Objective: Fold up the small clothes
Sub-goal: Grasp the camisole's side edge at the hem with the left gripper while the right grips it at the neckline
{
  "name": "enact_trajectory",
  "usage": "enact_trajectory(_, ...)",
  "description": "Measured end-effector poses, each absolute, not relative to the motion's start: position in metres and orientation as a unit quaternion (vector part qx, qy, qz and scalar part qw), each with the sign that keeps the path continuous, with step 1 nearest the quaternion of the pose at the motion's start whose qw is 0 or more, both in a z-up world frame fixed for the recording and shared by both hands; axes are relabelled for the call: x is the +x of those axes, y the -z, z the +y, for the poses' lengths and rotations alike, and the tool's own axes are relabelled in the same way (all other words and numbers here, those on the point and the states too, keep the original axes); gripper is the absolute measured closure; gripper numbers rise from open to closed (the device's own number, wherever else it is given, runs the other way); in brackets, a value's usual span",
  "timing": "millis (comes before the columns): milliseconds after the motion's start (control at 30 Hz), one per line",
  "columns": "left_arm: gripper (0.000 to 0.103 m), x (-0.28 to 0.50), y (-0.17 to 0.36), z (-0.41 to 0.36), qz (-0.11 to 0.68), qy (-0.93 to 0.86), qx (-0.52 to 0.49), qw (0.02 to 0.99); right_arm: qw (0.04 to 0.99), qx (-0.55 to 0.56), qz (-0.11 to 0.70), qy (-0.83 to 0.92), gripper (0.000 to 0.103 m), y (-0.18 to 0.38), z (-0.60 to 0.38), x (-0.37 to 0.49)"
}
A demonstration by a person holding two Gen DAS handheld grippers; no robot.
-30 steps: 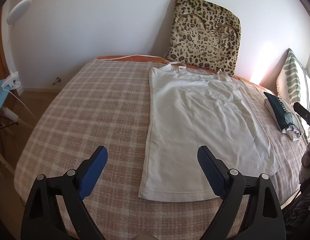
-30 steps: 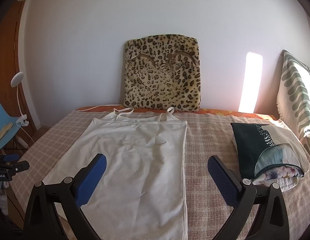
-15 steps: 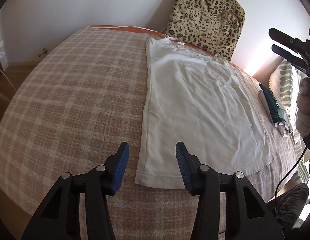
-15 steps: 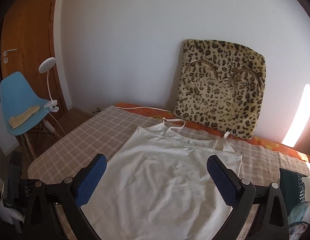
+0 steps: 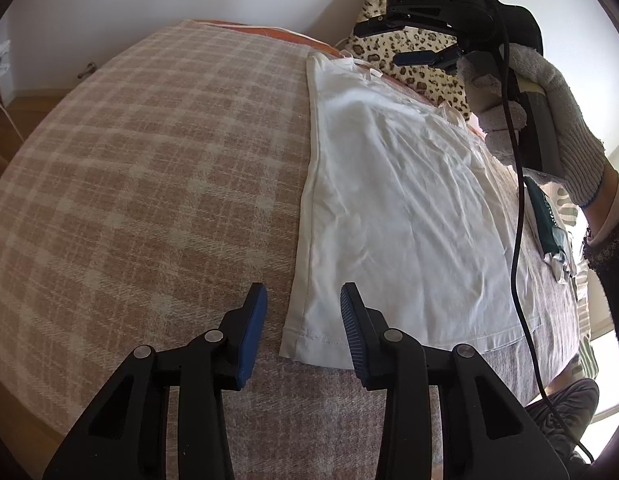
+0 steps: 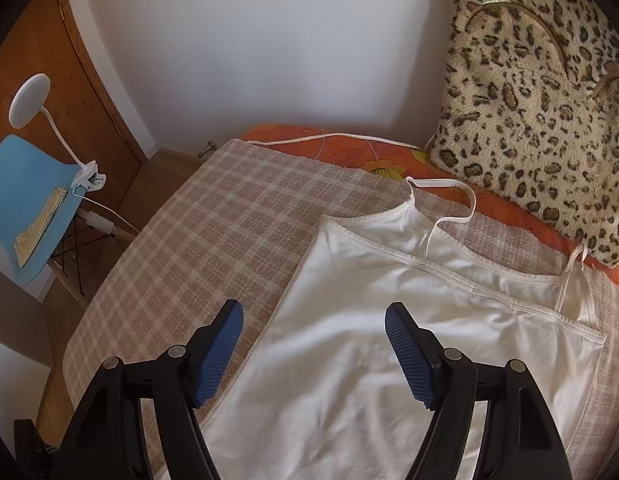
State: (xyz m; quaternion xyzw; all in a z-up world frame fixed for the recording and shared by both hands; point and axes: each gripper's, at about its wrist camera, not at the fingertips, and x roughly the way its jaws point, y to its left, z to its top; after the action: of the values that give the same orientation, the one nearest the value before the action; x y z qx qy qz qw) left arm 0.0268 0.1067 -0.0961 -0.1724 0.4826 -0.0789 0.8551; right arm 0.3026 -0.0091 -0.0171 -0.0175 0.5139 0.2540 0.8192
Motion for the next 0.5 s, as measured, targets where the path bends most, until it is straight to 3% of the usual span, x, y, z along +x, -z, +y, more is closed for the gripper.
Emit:
enact_trajectory(333,0.076,0.029,0.101,0.107,0.485,0.092,-0.189,0.849,0.801,-0.039,0.549,-0.235,0.037,0.054,0.042,0.356)
enact_trajectory(500,0.086,0.034,0.102,0.103,0.488,0.096,-0.189,0.847,0.797,-0.096,0.562,-0.199,0.049,0.077,0.061,0.372)
